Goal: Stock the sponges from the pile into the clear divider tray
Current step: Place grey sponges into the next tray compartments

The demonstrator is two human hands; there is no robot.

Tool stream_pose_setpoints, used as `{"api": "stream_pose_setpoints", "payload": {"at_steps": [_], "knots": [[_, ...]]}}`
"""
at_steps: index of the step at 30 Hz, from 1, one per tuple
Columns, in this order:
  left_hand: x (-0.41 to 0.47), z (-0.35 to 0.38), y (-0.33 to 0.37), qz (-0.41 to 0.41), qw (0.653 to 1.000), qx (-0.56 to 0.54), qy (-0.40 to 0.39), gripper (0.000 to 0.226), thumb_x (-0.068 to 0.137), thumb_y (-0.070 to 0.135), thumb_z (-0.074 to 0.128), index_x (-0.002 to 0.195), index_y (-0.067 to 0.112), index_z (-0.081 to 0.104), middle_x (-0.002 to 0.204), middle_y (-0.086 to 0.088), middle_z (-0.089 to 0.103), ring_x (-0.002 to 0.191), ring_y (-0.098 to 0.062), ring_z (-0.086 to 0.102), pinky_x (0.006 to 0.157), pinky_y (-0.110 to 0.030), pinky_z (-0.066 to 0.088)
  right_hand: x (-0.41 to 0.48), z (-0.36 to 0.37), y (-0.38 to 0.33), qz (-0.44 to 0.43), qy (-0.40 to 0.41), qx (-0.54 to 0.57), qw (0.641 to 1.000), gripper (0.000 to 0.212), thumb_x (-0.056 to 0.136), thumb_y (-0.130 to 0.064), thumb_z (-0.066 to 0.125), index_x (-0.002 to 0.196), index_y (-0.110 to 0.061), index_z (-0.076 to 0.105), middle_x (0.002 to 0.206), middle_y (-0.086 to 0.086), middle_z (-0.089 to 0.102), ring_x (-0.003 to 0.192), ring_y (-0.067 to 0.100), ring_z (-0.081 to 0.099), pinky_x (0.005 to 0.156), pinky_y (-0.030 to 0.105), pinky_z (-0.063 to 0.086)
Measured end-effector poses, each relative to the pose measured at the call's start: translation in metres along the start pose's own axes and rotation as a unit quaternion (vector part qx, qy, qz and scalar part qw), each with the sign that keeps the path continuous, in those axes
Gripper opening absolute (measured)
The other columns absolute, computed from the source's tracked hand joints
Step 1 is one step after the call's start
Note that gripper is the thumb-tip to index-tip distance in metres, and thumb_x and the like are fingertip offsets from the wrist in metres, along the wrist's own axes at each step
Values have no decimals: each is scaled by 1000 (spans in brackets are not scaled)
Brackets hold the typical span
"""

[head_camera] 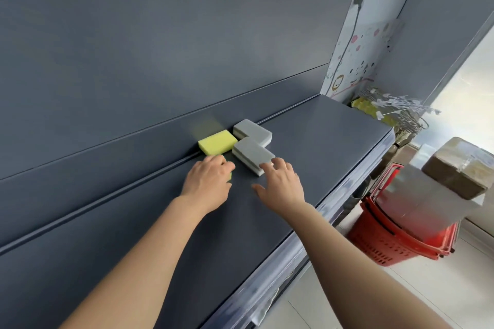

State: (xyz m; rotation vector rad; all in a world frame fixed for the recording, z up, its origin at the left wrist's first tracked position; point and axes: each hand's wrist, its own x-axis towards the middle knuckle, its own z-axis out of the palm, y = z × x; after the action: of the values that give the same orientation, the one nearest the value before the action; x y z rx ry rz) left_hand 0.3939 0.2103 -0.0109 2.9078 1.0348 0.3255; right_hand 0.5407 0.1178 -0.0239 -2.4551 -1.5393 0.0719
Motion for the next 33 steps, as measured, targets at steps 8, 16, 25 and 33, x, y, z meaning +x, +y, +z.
{"api": "stream_pose_setpoints", "payload": {"at_steps": [8,16,25,33], "knots": [[43,25,11,-58,998,-27,-25,36,89,30,57,122,18,52,120,-1,53,115,-22,46,95,-35,40,57,19,24,-21,-16,66,997,60,85,-43,61,135,-20,38,135,9,38,121,30,40,93,38,41],[80,27,35,-307,909,-273,72,57,92,49,44,138,17,32,133,-7,49,117,-27,48,89,-37,40,82,14,49,-114,17,251,961,55,76,-33,65,126,-20,44,115,-2,46,93,18,52,70,32,47],[81,21,34,-430,814,-359,152,26,88,32,54,114,30,54,95,4,56,90,-23,59,78,-41,53,132,12,48,-132,31,265,955,42,90,-46,47,121,-19,58,127,2,51,119,23,43,94,37,41],[61,15,30,-459,816,-320,143,24,87,34,54,111,32,56,107,7,59,100,-17,54,85,-38,48,162,25,36,-184,-15,79,980,30,95,-31,40,115,-18,60,121,4,55,116,27,43,95,37,30]]}}
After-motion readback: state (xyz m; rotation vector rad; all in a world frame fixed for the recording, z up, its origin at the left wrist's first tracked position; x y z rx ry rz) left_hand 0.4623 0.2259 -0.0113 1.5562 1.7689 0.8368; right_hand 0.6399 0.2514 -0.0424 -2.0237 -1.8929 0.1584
